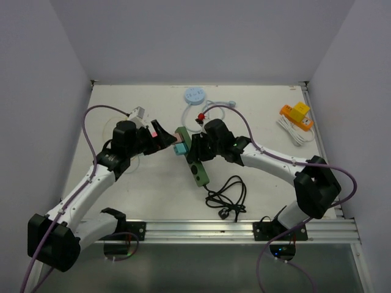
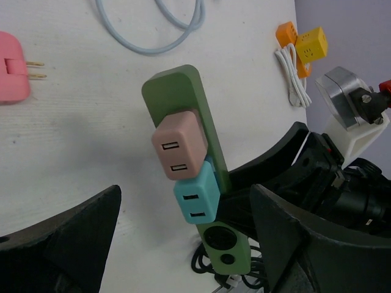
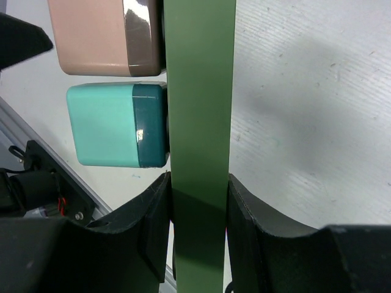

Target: Pull the plug off the socket

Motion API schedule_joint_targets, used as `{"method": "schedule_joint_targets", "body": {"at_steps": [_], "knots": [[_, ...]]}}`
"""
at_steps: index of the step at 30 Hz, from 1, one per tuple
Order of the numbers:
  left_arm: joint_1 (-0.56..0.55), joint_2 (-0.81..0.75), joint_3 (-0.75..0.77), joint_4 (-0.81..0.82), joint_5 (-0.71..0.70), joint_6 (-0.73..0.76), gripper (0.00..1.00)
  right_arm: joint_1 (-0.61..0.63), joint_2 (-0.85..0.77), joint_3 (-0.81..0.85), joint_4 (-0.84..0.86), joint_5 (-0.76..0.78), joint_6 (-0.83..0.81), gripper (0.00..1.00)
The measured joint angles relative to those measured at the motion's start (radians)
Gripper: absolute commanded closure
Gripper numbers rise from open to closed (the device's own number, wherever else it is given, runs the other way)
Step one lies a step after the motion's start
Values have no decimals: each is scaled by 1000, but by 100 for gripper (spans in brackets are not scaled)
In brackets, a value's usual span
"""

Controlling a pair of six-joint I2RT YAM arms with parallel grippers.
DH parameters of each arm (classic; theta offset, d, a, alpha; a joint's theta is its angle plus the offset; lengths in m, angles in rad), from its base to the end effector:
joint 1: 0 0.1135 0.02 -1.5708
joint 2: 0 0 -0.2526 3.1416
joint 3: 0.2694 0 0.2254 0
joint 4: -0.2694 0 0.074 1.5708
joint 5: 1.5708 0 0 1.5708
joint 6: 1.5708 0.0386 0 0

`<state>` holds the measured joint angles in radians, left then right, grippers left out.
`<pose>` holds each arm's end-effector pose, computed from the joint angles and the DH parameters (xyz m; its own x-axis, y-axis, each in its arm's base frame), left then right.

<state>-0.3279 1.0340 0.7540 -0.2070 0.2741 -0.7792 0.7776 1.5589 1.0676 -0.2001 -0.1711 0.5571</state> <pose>0.1997 -0.0790 0.2762 -0.6922 -0.4791 -0.5398 0.0704 0.6995 -0.7111 0.2257 0.2314 0.2450 -0.8006 -0.0571 -0.5965 -0.4259 0.7544 0.4995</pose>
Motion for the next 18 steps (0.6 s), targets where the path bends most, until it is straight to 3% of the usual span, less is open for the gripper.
{"method": "schedule_joint_targets", "body": {"at_steps": [6, 15, 18], "knots": [[-121, 36, 0, 28, -79, -64, 13, 26, 2, 0, 19, 18, 46, 100], [-207, 102, 0, 40, -158, -137, 38, 34, 1, -10, 66, 27, 89, 100], [-214, 112, 0, 53, -172, -153, 52, 35, 0, -24, 79, 28, 101, 100]]}}
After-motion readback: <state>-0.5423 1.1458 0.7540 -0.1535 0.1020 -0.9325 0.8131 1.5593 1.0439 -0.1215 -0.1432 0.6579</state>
